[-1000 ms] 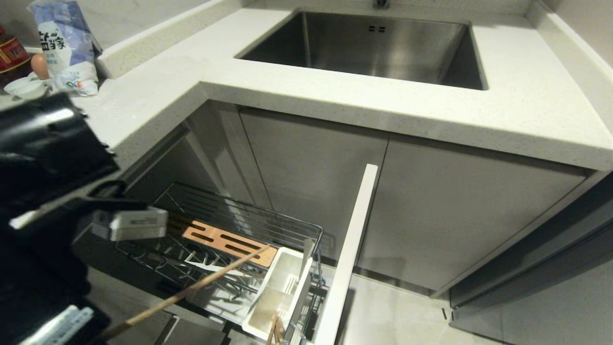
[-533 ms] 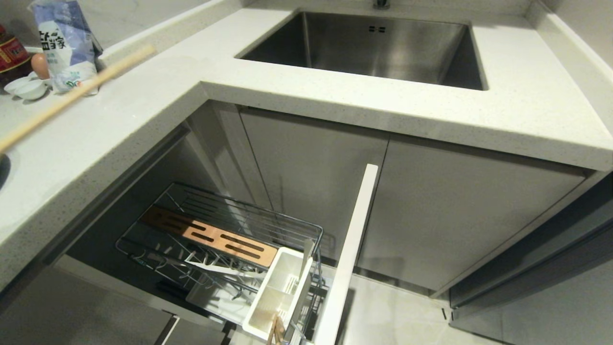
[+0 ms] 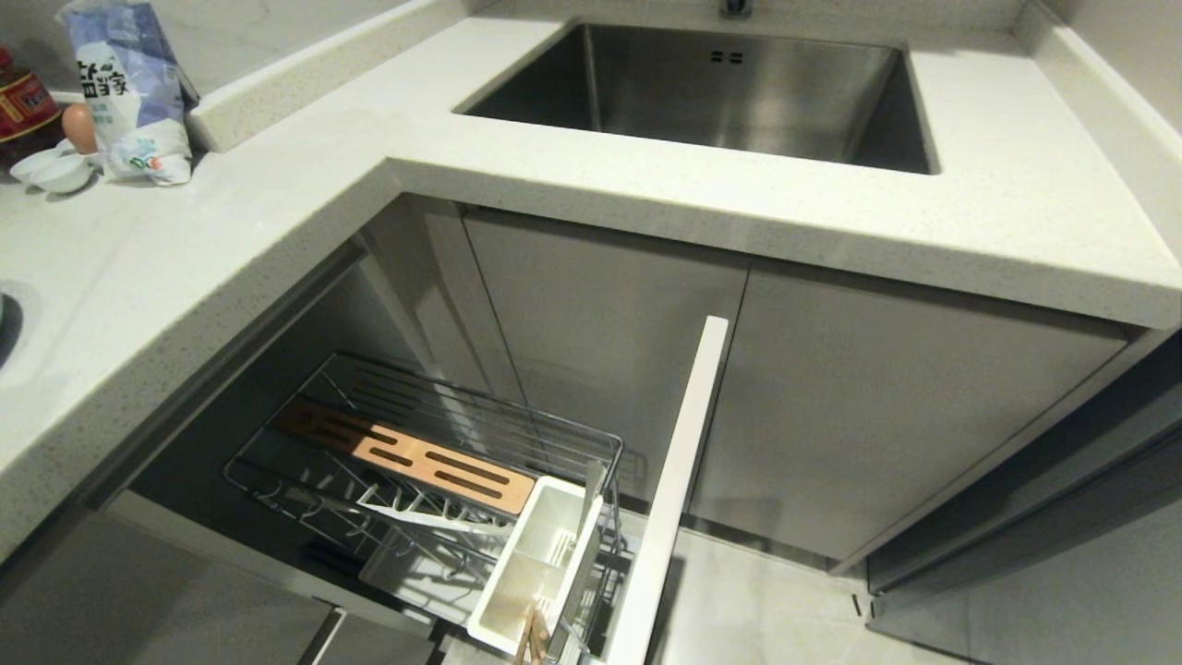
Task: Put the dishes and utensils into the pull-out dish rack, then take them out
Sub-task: Take the chopsticks out of the cupboard
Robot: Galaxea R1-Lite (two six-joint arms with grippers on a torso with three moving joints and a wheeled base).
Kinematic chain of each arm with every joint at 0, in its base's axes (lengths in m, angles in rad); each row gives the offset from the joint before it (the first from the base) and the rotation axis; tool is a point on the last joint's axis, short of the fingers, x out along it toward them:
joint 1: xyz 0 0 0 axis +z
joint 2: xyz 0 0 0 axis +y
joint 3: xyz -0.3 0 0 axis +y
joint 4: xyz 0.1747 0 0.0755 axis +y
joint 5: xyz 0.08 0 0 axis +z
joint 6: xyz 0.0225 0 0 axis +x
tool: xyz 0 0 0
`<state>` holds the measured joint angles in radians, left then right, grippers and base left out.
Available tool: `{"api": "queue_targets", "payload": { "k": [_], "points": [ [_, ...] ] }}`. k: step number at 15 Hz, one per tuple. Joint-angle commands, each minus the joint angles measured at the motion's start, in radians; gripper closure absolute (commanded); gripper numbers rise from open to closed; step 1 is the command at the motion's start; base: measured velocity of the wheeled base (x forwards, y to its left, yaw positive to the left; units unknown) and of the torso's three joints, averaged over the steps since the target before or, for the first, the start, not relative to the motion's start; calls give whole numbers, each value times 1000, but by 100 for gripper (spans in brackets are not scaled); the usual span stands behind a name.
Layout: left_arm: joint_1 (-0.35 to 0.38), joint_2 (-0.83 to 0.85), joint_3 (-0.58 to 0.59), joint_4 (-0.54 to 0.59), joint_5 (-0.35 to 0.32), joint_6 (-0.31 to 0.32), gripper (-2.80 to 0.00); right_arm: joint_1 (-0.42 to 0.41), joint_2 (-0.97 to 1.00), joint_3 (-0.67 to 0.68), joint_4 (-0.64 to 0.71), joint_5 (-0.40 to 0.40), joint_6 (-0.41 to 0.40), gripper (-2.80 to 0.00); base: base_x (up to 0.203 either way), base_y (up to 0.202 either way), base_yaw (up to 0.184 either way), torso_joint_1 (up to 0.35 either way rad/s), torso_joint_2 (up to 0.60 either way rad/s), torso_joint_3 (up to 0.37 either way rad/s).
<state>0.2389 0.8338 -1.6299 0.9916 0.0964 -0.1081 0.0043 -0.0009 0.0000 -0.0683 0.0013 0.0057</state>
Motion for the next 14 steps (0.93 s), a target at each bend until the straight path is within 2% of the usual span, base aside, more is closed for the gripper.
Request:
{"api": "queue_targets", "payload": {
  "k": [1,3,5,8,11,14],
  "points": [
    [228,-43,121,-8,137,-1,0,0,-1,23,-1,0,0,0,0,0,0,0,0,0],
    [346,-51,223,-4,277,-9,0,0,-1,23,-1,0,0,0,0,0,0,0,0,0],
    [408,-28,268,56,322,-40,0,0,-1,23,-1,0,0,0,0,0,0,0,0,0],
    [431,30,289,193,303,-49,0,0,-1,23,-1,0,0,0,0,0,0,0,0,0],
    [432,81,308,206,234,-54,0,0,-1,23,-1,0,0,0,0,0,0,0,0,0],
    [433,130,308,203,219,-76,0,0,-1,23,-1,0,0,0,0,0,0,0,0,0]
  ]
}}
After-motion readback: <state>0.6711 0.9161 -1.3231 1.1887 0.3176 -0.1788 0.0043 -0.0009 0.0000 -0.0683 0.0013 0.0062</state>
